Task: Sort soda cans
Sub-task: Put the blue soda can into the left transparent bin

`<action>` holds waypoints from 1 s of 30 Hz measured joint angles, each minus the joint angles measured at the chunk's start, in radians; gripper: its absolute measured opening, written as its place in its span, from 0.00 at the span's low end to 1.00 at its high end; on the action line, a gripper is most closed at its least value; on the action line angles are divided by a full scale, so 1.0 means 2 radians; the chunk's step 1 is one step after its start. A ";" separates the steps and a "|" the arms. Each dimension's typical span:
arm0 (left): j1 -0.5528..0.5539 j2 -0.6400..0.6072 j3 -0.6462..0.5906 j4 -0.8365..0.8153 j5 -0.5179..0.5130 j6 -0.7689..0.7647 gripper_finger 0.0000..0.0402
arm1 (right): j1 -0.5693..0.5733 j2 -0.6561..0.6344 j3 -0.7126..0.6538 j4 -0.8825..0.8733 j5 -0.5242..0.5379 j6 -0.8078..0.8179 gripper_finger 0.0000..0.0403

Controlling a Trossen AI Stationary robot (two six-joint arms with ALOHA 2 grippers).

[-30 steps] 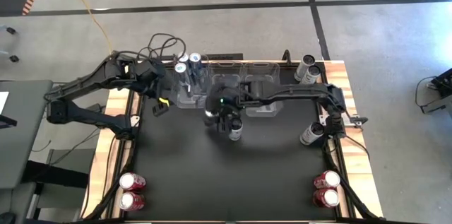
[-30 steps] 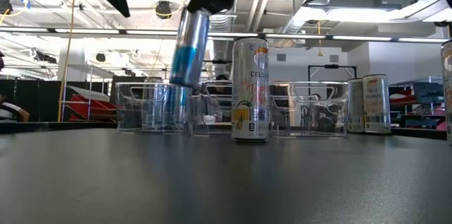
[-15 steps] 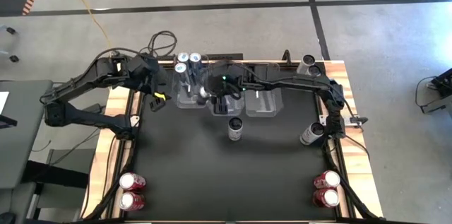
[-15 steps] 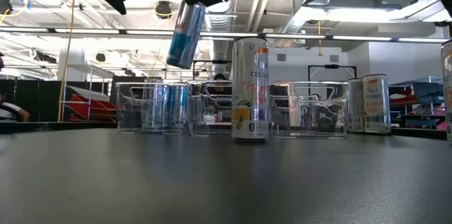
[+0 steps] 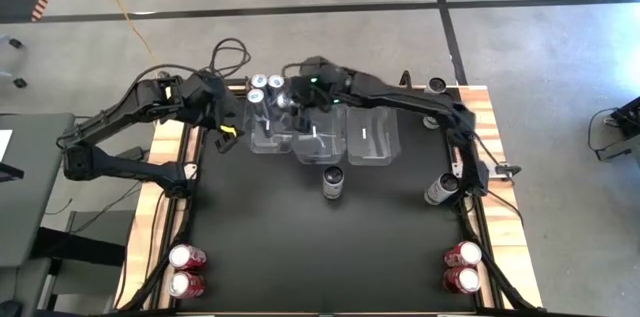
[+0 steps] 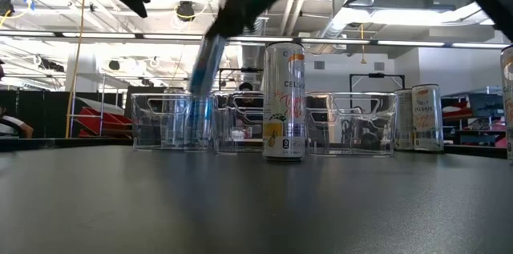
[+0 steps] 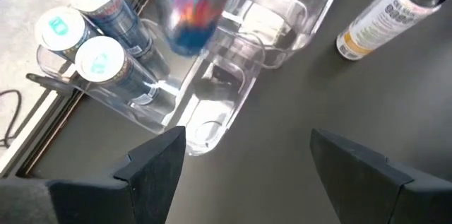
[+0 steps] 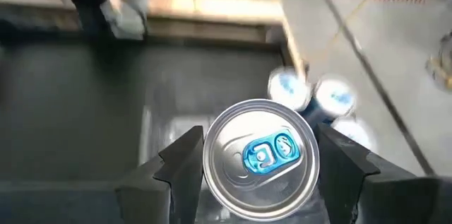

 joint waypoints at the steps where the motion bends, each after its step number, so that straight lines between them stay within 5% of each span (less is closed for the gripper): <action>1: 0.000 0.001 0.000 0.001 0.000 -0.004 0.75 | 0.000 0.011 -0.002 -0.002 0.001 -0.001 0.55; 30: 0.000 0.002 0.000 0.001 -0.012 -0.065 0.75 | -0.047 0.083 -0.001 0.052 0.001 -0.015 0.56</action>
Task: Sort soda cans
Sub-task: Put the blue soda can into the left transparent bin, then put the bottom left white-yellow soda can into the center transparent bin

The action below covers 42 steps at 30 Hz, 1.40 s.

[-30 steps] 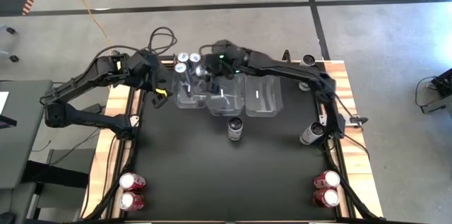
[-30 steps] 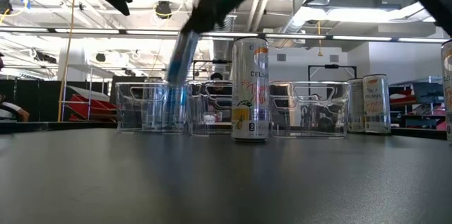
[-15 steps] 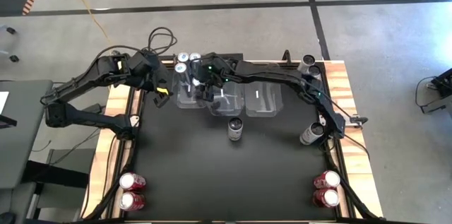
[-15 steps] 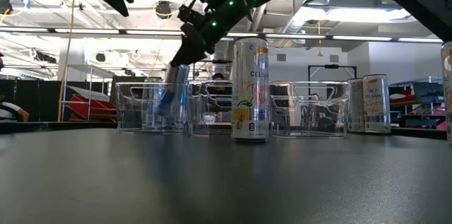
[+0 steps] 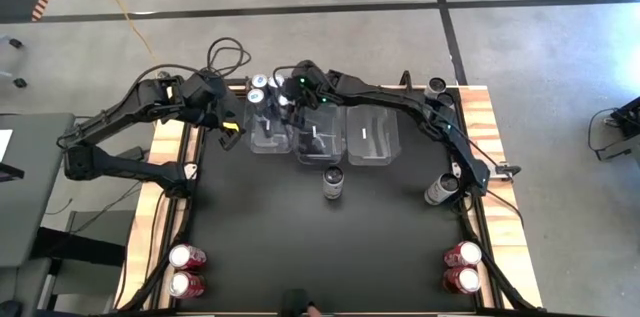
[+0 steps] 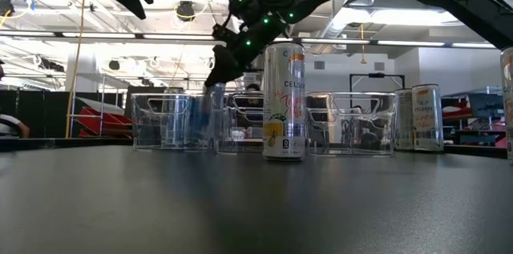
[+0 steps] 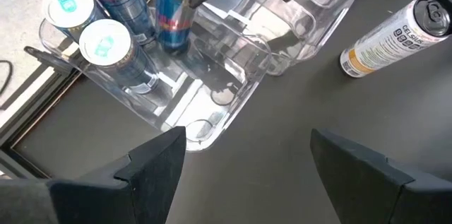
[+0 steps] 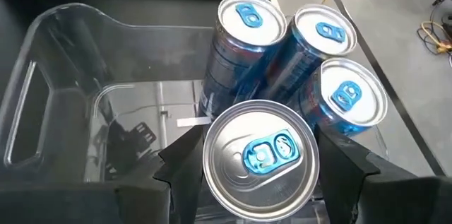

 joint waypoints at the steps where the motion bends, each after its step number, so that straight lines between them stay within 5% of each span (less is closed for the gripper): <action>1: 0.000 0.000 0.000 0.000 -0.001 0.001 0.75 | 0.000 0.000 0.000 0.001 0.000 -0.004 0.56; 18: 0.000 0.000 0.000 0.014 -0.007 -0.007 0.75 | 0.000 -0.001 0.000 0.008 -0.004 -0.020 0.71; 30: 0.000 0.000 0.000 0.014 -0.007 -0.019 0.75 | 0.000 -0.005 0.000 0.009 -0.002 0.015 0.72; 42: 0.000 0.000 0.000 0.129 -0.010 0.019 0.75 | -0.005 -0.115 0.000 -0.125 -0.001 0.124 0.73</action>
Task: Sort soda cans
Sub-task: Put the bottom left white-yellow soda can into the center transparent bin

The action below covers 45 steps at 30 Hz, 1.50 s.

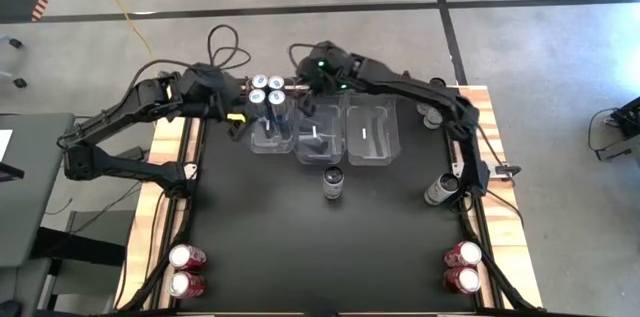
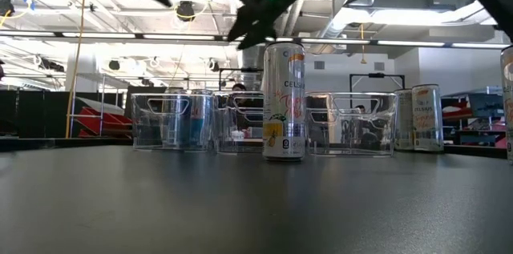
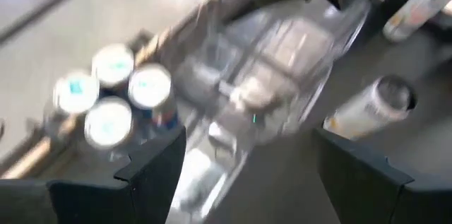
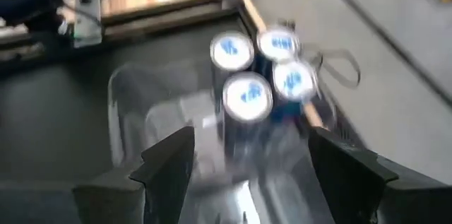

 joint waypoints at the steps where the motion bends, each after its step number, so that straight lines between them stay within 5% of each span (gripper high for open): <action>1: 0.000 0.000 0.000 0.018 0.000 0.007 0.75 | 0.000 -0.009 0.000 -0.026 0.000 0.004 0.73; 8: -0.015 0.000 -0.021 0.150 0.078 0.040 0.75 | 0.019 -0.058 0.000 -0.265 -0.062 0.019 0.73; 13: -0.052 0.013 -0.054 0.221 0.094 0.038 0.75 | 0.057 -0.096 0.000 -0.346 -0.065 0.018 0.72; 30: -0.174 0.192 -0.076 0.394 0.094 0.039 0.75 | 0.053 -0.243 -0.002 -0.386 0.008 0.097 0.72; 41: -0.215 0.271 -0.076 0.437 0.095 0.085 0.77 | 0.057 -0.345 -0.124 -0.376 0.056 0.146 0.72; 45: -0.224 0.285 -0.076 0.433 0.037 0.106 0.84 | 0.060 -0.381 -0.173 -0.351 0.056 0.169 0.72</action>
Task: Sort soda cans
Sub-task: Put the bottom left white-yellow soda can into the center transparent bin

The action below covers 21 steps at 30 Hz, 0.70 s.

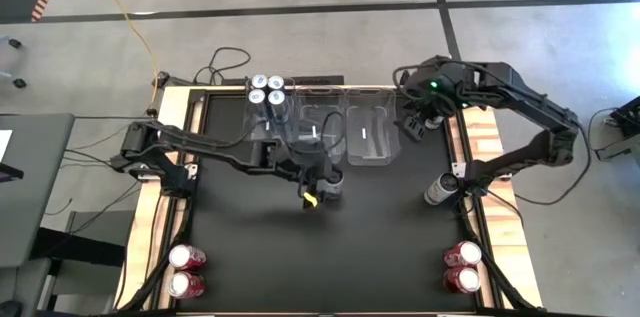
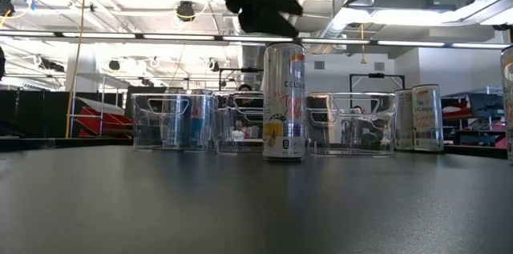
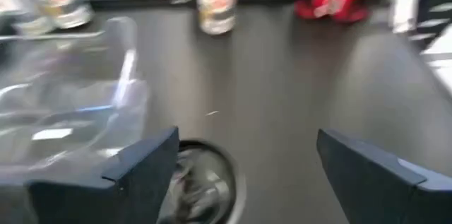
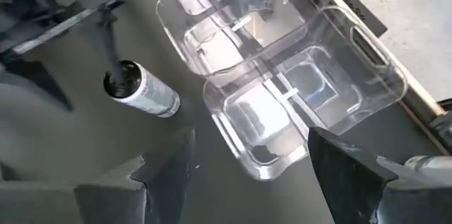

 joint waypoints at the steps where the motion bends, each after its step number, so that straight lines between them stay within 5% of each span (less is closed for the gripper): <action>1: 0.000 0.001 0.000 0.001 -0.020 0.002 0.87 | 0.003 -0.008 -0.010 0.005 0.000 0.006 0.72; 7: 0.004 0.001 0.000 -0.001 -0.053 0.011 0.99 | 0.027 -0.044 -0.060 0.030 -0.001 0.044 0.72; 21: 0.023 0.012 0.001 -0.048 -0.009 0.010 0.99 | 0.058 -0.063 -0.107 0.087 0.012 0.091 0.72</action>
